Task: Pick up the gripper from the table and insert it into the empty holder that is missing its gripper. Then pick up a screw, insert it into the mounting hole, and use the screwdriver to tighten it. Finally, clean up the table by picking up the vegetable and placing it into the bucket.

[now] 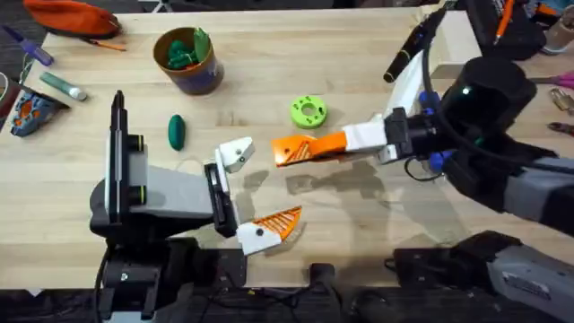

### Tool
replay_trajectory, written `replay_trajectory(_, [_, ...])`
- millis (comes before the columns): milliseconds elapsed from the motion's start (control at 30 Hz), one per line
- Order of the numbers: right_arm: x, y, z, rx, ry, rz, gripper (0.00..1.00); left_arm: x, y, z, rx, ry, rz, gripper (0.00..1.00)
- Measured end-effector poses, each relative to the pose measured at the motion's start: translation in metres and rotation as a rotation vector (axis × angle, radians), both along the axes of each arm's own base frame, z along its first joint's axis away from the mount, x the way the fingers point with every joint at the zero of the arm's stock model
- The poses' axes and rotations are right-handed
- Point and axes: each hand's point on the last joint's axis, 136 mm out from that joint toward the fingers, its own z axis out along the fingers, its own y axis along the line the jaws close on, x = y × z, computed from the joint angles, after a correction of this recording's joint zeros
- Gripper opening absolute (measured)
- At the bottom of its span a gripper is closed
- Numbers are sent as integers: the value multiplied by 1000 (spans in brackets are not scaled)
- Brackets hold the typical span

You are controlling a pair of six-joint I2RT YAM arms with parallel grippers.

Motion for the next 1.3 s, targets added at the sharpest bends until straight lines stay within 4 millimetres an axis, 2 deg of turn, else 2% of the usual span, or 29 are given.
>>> replay_trajectory(233, [14, 6, -10, 26, 46, 20, 9, 0, 0, 0, 0, 0, 0, 985])
replay_trajectory(500, [13, 8, -25, 9, 166, 58, 9, 0, 0, 0, 0, 0, 0, 985])
replay_trajectory(800, [16, 9, -44, -7, 175, 65, 9, 0, 0, 0, 0, 0, 0, 986])
replay_trajectory(1300, [9, 9, -31, 25, 105, 134, 9, 0, 0, 0, 0, 0, 0, 985])
